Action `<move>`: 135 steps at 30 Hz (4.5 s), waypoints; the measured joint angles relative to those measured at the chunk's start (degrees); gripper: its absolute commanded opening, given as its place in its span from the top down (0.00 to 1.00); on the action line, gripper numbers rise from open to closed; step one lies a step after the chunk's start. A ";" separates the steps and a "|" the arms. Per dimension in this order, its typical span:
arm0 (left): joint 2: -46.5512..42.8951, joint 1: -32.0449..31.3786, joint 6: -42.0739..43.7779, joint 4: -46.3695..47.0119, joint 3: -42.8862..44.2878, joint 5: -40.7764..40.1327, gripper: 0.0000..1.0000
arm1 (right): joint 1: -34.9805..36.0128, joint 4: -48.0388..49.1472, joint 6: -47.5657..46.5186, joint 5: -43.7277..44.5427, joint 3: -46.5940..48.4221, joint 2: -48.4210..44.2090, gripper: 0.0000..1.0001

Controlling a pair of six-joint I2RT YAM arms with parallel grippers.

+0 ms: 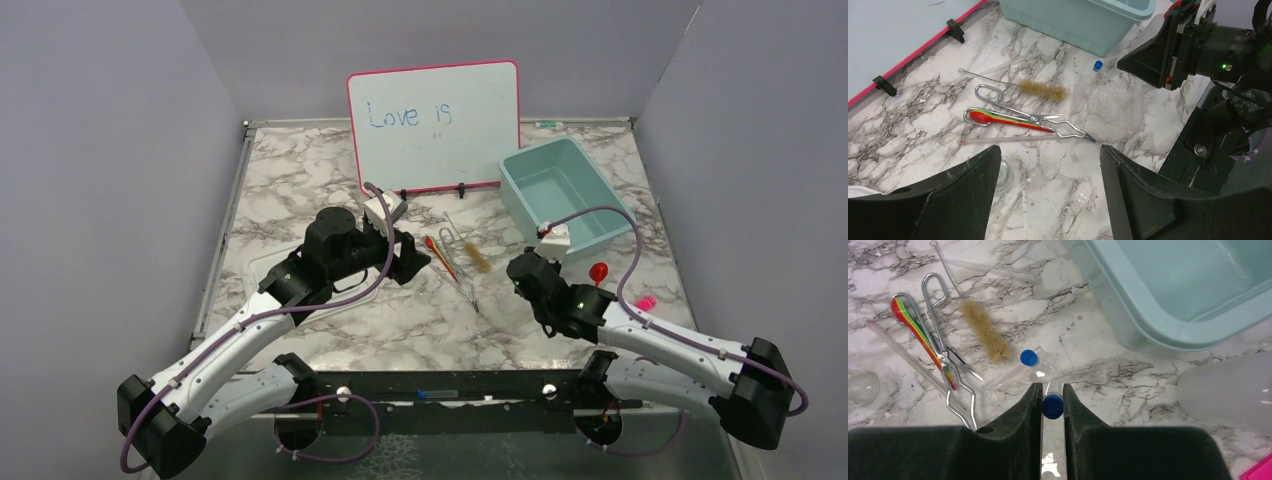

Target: Organize the chemistry lab equipment

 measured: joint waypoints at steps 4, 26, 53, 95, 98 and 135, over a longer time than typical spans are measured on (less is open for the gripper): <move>0.00 0.00 0.00 0.00 0.00 0.00 0.25 | 0.00 1.22 -0.07 0.04 -0.11 1.07 0.91; 0.02 0.00 0.00 0.00 -0.17 0.02 0.25 | 0.00 5.09 3.08 1.31 -2.10 7.61 0.69; 0.07 0.00 -0.70 -0.02 -0.17 -2.64 0.24 | 0.00 -14.75 7.58 -4.20 12.17 3.93 0.65; 0.46 0.00 -0.94 -0.04 -0.39 -3.63 0.23 | -3.58 -10.21 7.98 -6.67 8.46 16.79 0.82; 0.79 0.00 -0.94 -0.04 -0.39 -3.63 0.23 | -3.80 -9.53 7.45 -6.64 8.76 17.27 0.82; -0.48 0.00 -6.80 -8.22 13.09 -29.86 0.18 | 24.98 1.84 -19.37 -39.76 12.81 23.93 0.48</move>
